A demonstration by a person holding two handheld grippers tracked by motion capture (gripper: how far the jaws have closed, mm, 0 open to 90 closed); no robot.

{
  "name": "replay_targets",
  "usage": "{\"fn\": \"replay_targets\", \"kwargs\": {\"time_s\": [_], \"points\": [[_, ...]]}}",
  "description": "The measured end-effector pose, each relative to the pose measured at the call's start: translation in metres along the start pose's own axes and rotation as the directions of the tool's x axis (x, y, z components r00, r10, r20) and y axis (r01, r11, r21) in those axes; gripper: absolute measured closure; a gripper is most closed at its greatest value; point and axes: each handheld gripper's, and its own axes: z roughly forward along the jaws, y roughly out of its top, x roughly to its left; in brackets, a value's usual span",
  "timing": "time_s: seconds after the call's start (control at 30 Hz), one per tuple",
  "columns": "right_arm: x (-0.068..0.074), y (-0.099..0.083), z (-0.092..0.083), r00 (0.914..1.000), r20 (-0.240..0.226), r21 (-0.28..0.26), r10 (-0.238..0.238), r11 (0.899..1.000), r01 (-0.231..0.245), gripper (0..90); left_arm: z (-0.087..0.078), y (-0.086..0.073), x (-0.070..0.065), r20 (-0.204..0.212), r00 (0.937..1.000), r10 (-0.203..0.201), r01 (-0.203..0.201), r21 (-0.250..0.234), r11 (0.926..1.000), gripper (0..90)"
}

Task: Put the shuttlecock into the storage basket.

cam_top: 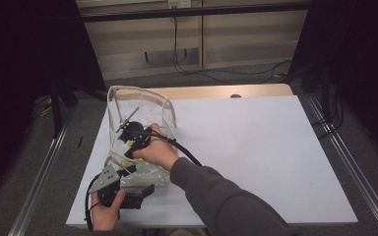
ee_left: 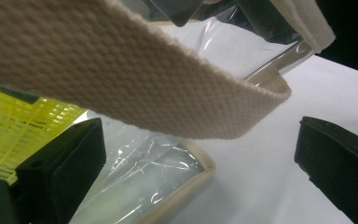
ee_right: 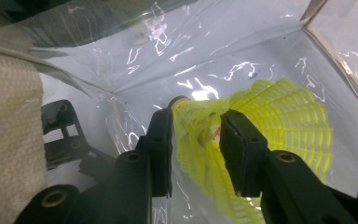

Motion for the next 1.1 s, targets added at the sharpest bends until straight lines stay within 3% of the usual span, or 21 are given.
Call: {"fn": "replay_targets", "kwargs": {"time_s": [1.1], "points": [[-0.003, -0.002, -0.010, 0.9988, 0.013, 0.020, 0.047, 0.999, -0.048, 53.7, 0.001, 0.000, -0.001, -0.009, 0.9999, -0.006, 0.006, -0.009, 0.9999, 1.8]]}}
